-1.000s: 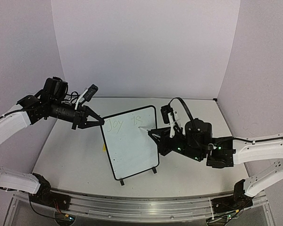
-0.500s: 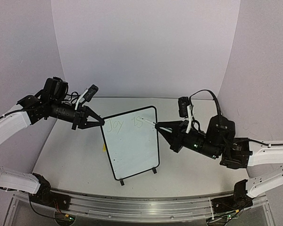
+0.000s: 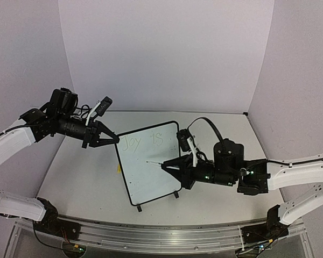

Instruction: Write a sentence on the whiteboard

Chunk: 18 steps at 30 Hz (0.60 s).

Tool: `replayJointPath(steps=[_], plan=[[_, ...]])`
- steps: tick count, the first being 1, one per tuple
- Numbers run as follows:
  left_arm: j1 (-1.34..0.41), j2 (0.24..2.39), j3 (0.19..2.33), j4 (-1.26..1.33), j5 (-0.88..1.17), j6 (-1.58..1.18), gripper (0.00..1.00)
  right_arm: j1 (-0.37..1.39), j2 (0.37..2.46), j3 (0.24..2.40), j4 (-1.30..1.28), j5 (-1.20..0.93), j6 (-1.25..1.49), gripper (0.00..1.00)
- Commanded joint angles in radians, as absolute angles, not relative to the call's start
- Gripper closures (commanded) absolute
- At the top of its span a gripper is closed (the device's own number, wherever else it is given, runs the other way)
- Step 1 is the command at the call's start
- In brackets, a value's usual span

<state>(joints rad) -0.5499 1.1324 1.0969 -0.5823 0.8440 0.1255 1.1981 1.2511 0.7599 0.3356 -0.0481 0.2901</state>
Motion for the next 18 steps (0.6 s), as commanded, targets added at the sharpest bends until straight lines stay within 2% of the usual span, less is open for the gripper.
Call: replayJointPath(steps=[1,18], plan=[[-0.556,1.127,1.089,-0.573,0.865,0.129,1.0,1.229,1.322,0.836,0.35,-0.112,0.298,1.0],[-0.555,1.13,1.087,-0.571,0.869,0.128,1.0,1.243,1.518,0.828,0.63,-0.055,0.383,1.0]])
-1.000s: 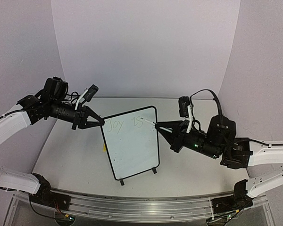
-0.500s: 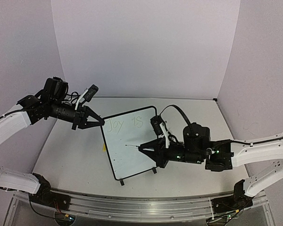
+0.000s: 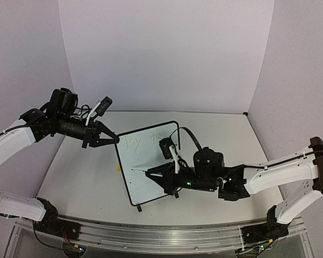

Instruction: Write a sentence on the whiteboard

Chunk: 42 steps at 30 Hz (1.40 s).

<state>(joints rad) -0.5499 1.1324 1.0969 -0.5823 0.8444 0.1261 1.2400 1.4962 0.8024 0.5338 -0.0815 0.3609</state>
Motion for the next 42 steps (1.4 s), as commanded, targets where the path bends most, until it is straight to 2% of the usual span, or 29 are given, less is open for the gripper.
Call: replayJointPath(steps=[1,29,42], plan=[[-0.555,1.131,1.087,-0.571,0.869,0.128,1.0,1.243,1.524,0.832,0.634,-0.055,0.382,1.0],[-0.555,1.132,1.087,-0.571,0.874,0.128,1.0,1.243,1.625,0.908,0.636,-0.005,0.386,1.0],[-0.555,1.13,1.087,-0.572,0.877,0.127,1.0,1.244,1.635,0.872,0.607,-0.022,0.433,1.0]])
